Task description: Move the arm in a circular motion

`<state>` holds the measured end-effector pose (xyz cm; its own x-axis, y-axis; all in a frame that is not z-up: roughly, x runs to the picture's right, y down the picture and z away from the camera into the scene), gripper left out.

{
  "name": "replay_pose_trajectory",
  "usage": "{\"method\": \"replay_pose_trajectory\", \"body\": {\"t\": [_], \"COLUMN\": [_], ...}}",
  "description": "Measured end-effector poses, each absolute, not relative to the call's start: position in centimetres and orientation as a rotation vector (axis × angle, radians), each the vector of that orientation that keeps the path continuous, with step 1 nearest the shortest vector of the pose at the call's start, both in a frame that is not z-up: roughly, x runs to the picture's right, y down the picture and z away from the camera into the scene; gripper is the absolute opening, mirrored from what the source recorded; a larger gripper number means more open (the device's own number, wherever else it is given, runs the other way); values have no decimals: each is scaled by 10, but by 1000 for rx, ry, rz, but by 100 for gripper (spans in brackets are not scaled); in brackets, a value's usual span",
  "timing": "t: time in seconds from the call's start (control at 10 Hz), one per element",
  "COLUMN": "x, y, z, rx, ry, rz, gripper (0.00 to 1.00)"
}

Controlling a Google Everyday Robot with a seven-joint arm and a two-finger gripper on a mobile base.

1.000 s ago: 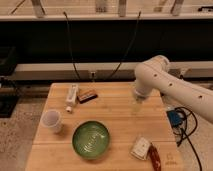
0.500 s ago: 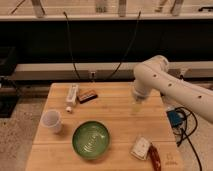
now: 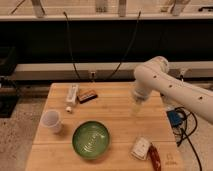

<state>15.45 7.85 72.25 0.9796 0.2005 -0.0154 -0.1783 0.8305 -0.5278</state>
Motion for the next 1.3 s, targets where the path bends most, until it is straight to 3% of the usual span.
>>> {"method": "replay_pose_trajectory", "body": {"t": [1.3], "x": [158], "y": [76], "z": [721], "rx": [-550], "ry": [-42], "rz": [234], "gripper": [80]}}
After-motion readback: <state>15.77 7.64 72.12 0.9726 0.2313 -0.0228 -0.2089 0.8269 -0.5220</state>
